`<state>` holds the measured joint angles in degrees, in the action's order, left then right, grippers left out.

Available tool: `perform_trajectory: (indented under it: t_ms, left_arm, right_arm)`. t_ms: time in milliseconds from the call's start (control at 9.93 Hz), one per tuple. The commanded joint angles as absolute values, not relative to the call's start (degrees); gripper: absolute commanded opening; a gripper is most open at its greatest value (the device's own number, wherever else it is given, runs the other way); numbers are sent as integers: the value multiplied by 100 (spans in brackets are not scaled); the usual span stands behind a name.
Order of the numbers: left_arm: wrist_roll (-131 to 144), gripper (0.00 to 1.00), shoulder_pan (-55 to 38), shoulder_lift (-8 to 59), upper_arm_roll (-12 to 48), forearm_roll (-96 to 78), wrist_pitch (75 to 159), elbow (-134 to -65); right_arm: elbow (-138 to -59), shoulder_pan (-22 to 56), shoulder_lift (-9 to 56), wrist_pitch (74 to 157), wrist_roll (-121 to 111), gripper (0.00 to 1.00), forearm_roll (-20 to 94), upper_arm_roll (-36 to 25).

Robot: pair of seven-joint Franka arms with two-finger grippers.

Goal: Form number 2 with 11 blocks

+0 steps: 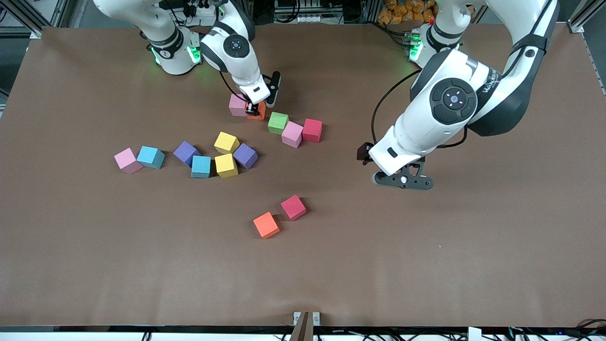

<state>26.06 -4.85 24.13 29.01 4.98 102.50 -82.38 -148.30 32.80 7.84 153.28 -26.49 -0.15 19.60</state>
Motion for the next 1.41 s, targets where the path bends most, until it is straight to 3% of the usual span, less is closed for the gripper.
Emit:
perform_trajectory:
  t_ms: [0, 403, 504, 604, 1309]
  left_arm:
    - [2540, 100, -501, 2399, 2918, 677, 10292, -8253]
    - [2540, 100, -519, 2399, 2918, 677, 10292, -8253]
    - [2540, 100, -519, 2399, 2918, 677, 10292, -8253]
    - [2540, 100, -519, 2399, 2918, 677, 10292, -8253]
    - [2540, 100, -519, 2399, 2918, 677, 10301, -8253]
  right_arm:
    - [-15020, 3313, 571, 15267, -2470, 0, -97, 2030]
    - [-15021, 3313, 571, 15258, -2479, 0, -97, 2030]
    - [-15012, 3313, 571, 15249, -2479, 29, -97, 2030]
    - [-15003, 3322, 571, 15249, -2479, 99, -105, 2030]
    - [-14985, 3314, 493, 15232, -2470, 100, -97, 2030]
